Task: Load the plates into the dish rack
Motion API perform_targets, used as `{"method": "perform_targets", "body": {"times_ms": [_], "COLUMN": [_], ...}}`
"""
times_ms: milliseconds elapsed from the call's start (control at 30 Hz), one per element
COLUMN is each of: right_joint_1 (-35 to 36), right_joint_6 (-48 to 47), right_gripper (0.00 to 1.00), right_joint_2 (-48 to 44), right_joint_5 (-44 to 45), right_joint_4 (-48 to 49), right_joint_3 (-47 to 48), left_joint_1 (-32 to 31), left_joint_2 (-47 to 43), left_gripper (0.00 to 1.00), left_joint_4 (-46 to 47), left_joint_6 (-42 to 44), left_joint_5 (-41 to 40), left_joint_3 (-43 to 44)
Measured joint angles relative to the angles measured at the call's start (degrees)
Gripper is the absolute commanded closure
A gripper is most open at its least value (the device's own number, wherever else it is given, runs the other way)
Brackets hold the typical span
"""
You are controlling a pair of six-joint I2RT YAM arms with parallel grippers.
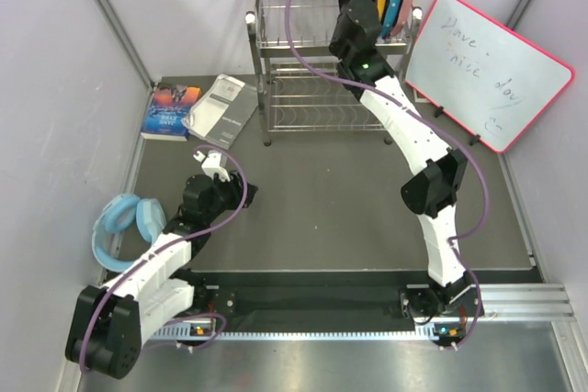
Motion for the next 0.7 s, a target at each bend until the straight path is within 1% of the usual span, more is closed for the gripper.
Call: {"method": "perform_targets", "body": {"times_ms": [533,600,633,667,700], "right_joint_1": [-0.09,-0.15,-0.20,-0.22,-0.24], "right_joint_6": [-1.66,-1.62,-1.60,-1.57,-1.53], "right_gripper": [1.00,0.95,0.88,0.85,0.79], "right_joint_2": [0.83,0.94,1.03,1.14,1.25], "right_joint_5": [-0.09,-0.13,-0.13,-0.13,-0.13], "right_joint_4": [-0.07,0.13,0.33,0.48,0.66], "right_joint_3": [-2.73,-2.73,-2.73,-2.73,-2.73], "left_joint_1": [0.00,0.00,0.00,0.00,0.00], "left_joint_2": [0.66,0.92,1.14,1.27,1.38], "left_gripper": [0.53,0.53,0.53,0.53,0.53], "left_joint_4": [0.37,0.42,0.39,0.37,0.37], "left_joint_6": [-0.83,-0.87,-0.96,-0.96,-0.98], "left_joint_5": [0.02,0.02,0.02,0.02,0.02], "left_joint_3": [0.00,0.00,0.00,0.00,0.00]}}
